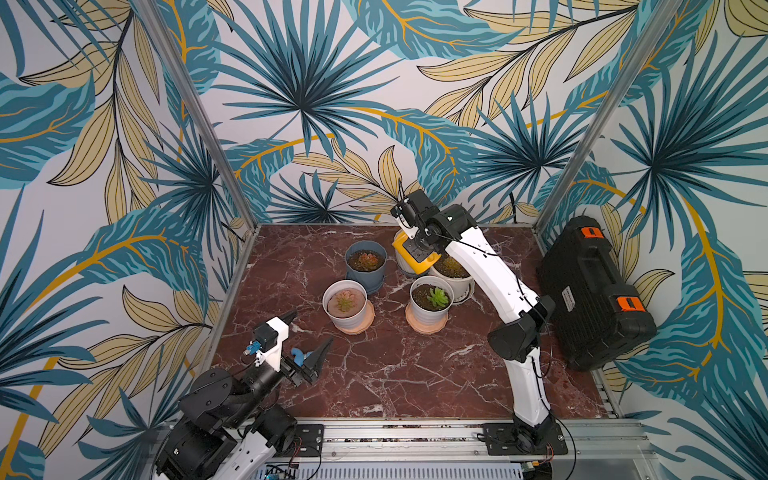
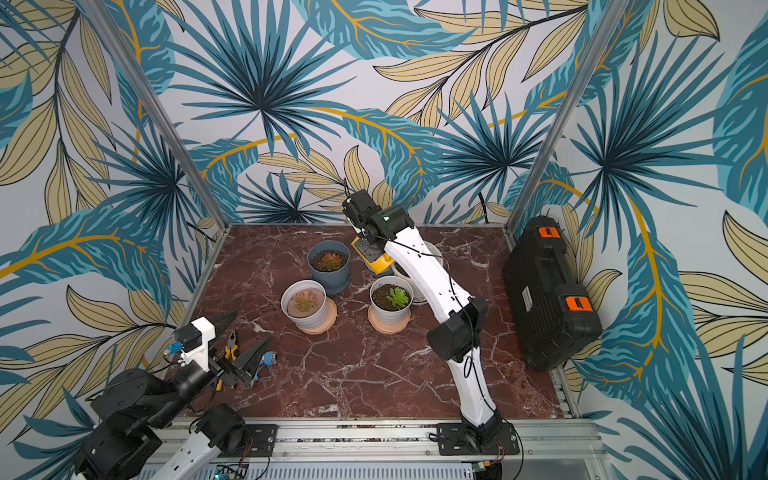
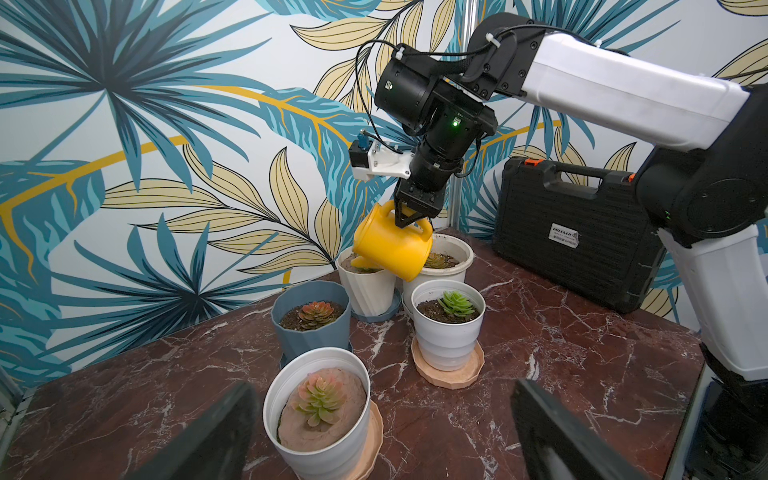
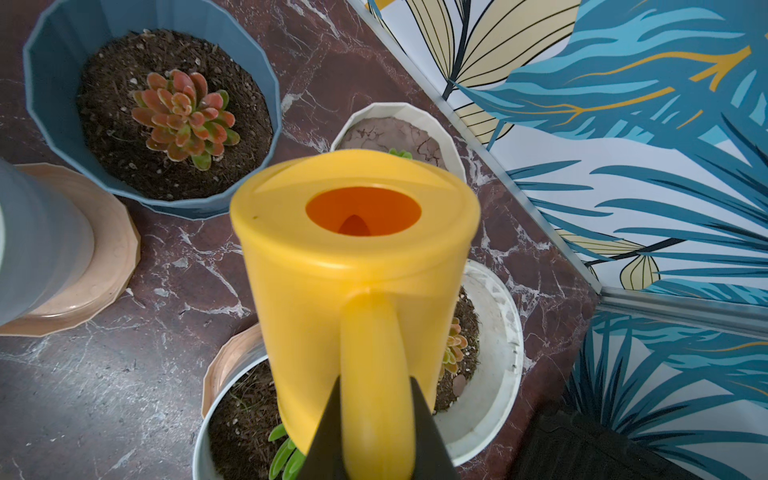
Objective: Water the succulent around the soil edge
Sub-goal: Water the soil of the potted plant with water.
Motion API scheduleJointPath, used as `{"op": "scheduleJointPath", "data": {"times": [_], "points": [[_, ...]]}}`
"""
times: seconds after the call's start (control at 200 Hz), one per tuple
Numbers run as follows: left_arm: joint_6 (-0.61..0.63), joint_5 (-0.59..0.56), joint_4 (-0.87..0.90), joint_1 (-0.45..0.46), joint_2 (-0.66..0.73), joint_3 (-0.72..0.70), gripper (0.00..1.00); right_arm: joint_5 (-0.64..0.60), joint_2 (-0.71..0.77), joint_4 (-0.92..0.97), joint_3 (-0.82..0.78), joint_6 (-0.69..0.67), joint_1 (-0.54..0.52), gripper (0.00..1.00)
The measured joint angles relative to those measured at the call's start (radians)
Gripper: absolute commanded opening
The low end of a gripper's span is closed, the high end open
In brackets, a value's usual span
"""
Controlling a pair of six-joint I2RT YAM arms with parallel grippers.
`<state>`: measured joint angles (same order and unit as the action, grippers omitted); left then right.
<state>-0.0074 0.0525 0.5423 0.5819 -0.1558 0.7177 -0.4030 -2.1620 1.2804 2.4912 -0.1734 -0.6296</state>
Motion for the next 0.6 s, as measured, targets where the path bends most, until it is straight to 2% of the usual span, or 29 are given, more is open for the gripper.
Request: {"op": "scheduleJointPath", "data": {"times": [0.596], "points": [[0.000,0.000,0.000,0.000,0.000,0.000,1.00,-0.032,-0.018,-0.024,0.017,-0.011,0.002,0.03]]}}
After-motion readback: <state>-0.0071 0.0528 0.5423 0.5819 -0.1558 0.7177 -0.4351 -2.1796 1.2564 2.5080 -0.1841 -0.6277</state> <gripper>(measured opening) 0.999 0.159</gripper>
